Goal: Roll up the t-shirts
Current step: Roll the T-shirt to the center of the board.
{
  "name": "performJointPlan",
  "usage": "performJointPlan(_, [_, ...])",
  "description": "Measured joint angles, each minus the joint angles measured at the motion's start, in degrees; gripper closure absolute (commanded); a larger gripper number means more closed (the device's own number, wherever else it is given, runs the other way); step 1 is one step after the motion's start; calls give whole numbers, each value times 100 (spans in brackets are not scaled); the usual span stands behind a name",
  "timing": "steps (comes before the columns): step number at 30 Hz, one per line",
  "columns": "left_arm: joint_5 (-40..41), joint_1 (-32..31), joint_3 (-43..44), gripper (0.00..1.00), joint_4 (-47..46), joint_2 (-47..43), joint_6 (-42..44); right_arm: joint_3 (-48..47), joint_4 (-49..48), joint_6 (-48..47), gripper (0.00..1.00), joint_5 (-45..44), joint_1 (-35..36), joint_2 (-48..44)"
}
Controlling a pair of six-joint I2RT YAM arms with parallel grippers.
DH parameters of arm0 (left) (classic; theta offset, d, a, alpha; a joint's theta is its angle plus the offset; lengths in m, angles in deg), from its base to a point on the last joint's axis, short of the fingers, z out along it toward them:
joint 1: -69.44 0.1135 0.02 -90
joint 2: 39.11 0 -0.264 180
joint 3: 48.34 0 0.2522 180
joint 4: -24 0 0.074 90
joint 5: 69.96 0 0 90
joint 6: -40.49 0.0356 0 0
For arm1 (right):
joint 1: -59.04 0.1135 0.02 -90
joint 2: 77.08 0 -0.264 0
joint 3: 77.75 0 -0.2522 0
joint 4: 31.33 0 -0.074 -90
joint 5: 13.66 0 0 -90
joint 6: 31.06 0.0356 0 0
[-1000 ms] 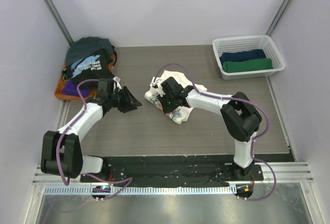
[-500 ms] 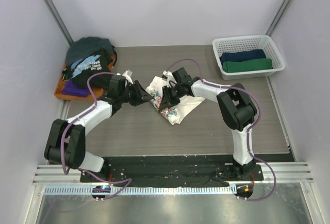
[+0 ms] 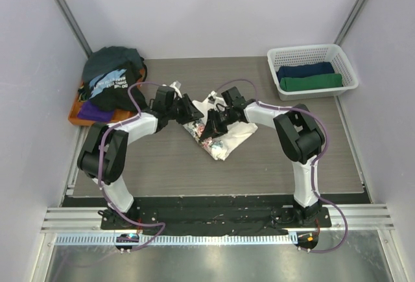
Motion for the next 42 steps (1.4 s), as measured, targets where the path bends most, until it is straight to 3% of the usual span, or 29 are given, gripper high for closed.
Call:
performJointPlan(3, [94, -105, 57, 64, -59, 214, -37, 219, -328, 227, 84, 280, -133, 20])
performJointPlan(7, [363, -278, 59, 65, -68, 332, -44, 411, -612, 378, 46, 562, -234, 90])
performJointPlan(14, [702, -452, 59, 67, -131, 573, -35, 483, -308, -98, 32, 289, -260, -105])
performJointPlan(28, [774, -542, 225, 68, -291, 929, -55, 866, 859, -1624, 22, -1923, 413, -1751])
performJointPlan(36, [774, -542, 225, 68, -319, 944, -57, 866, 968, -2243, 20, -3121, 1200, -1928])
performJointPlan(39, [774, -542, 225, 68, -319, 944, -57, 870, 992, -2371, 25, -3585, 1425, -1923])
performJointPlan(42, [774, -542, 223, 68, -319, 944, -57, 929, 984, -2441, 46, -3950, 1497, -1910])
